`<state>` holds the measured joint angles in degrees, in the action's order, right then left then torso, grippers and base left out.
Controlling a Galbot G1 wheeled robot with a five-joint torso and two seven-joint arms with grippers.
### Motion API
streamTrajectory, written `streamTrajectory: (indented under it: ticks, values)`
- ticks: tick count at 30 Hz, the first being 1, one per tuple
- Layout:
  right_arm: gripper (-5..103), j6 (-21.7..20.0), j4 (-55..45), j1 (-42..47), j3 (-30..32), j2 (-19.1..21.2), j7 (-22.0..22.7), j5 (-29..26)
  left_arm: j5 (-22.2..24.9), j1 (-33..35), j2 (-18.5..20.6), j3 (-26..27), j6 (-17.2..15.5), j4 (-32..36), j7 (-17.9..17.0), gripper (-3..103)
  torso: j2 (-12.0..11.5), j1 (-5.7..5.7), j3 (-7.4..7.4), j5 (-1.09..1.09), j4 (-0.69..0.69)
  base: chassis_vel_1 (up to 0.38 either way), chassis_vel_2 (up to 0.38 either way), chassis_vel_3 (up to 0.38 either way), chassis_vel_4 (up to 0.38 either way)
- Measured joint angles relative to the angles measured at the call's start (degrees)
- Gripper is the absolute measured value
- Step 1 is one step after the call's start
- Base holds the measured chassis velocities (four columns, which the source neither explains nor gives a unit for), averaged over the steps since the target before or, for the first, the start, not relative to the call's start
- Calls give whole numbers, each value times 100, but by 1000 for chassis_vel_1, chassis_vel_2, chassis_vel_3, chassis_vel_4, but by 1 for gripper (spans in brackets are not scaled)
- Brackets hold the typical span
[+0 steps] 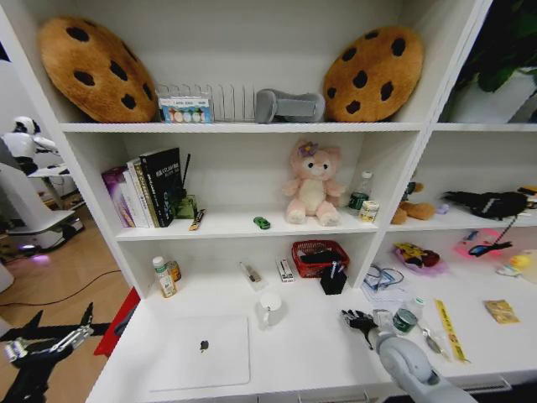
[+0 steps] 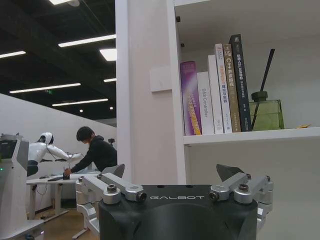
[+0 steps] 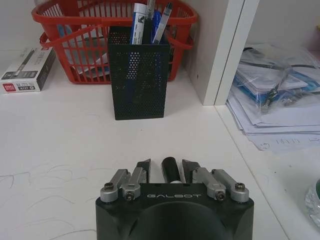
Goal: Organize the objects on the table.
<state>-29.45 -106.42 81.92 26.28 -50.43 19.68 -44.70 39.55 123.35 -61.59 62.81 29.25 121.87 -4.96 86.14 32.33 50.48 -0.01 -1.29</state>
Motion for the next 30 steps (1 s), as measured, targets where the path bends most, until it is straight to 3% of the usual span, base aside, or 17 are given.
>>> streamTrajectory:
  ticks: [2,6,15,18,21,22,25,30]
  values:
    - [35,8,2,16,8,-4,0,8,0,0,0,0,0,0,0,100,0,0,0,0,0,0,0,0,0]
    - [14,15,-17,27,15,-11,15,19,0,0,0,0,0,0,0,100,0,0,0,1,0,0,0,0,0]
    - [11,215,-203,-88,42,21,-4,289,0,0,0,0,0,0,0,100,0,0,0,2,-1,0,0,0,0]
    - [11,583,-243,-234,46,49,-198,642,0,0,0,0,0,0,0,100,0,0,0,2,-1,0,0,0,0]
    - [11,1416,-142,-563,-42,150,-590,1329,0,0,0,0,0,0,0,100,0,0,0,1,-1,0,0,0,0]
    - [11,1416,-142,-563,-42,150,-590,1329,0,0,0,0,0,0,0,100,0,0,0,1,-1,0,0,0,0]
    - [11,1985,83,-1111,-231,221,-824,1661,0,0,0,0,0,0,0,100,0,0,0,1,-1,0,0,0,0]
    - [11,2215,468,-1904,-666,278,-895,1725,0,0,0,0,0,0,0,100,0,0,1,1,1,0,0,0,0]
